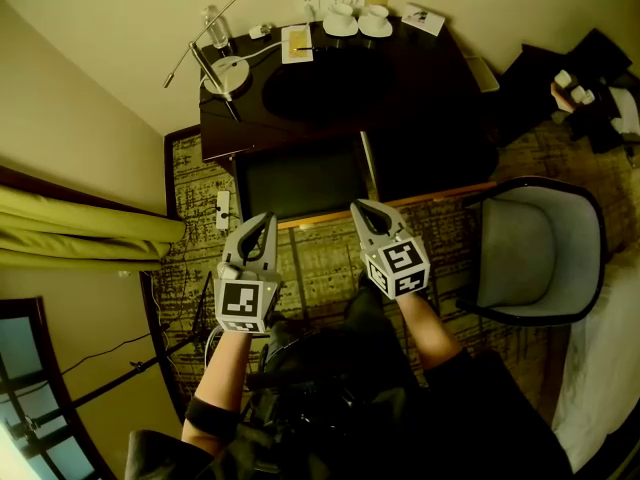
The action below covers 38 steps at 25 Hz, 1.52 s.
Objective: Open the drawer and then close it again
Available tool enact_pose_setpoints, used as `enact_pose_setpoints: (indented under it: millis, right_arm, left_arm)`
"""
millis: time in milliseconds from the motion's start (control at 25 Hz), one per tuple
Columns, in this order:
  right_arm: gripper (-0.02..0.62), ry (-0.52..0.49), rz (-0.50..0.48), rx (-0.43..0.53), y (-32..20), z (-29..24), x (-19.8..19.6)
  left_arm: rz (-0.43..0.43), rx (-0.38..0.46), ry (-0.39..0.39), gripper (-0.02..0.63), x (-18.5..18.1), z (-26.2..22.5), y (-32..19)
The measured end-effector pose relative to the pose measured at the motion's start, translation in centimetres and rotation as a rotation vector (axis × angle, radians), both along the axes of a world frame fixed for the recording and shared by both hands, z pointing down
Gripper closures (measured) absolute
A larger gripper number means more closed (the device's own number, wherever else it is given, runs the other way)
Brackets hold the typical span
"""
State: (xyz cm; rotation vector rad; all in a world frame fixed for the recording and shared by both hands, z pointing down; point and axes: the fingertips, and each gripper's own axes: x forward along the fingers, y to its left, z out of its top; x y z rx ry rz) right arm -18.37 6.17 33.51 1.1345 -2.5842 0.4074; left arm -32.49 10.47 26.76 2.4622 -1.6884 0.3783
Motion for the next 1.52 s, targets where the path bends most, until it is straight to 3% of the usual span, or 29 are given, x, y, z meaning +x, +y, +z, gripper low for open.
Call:
enact_pose_setpoints:
  millis: [360,640,880,1280,1520]
  right_arm:
    - [0.594,-0.011,0.049,-0.081,1.1,3.0,0.7]
    - [0.594,-0.024,0.110,-0.214,2.5,9.6,1.7]
    - [0.594,-0.057,0.167,-0.306,3.7,18.7,0.9]
    - [0.595,-0.013,0.225,-0.315,2.2,33.7,0.2]
    - [0.595,-0.035,0.255,-0.288,0.4,36.8,-0.5]
  left_arm:
    - [0.024,-0.039,-0.030,0.600,0.4,1.9,-0.5]
    - [0.154,-0.010,-0.265,0.600,3.2,5.7,-0.8]
    - [0.242,0.024,-0.401,0.600,5.8,12.1,-1.0]
    - [0.255,-0.004,-0.435,0.600,6.8,22.8,-4.0]
    - [0.240,-0.015,-0.434,0.600,7.2,26.9,-5.3]
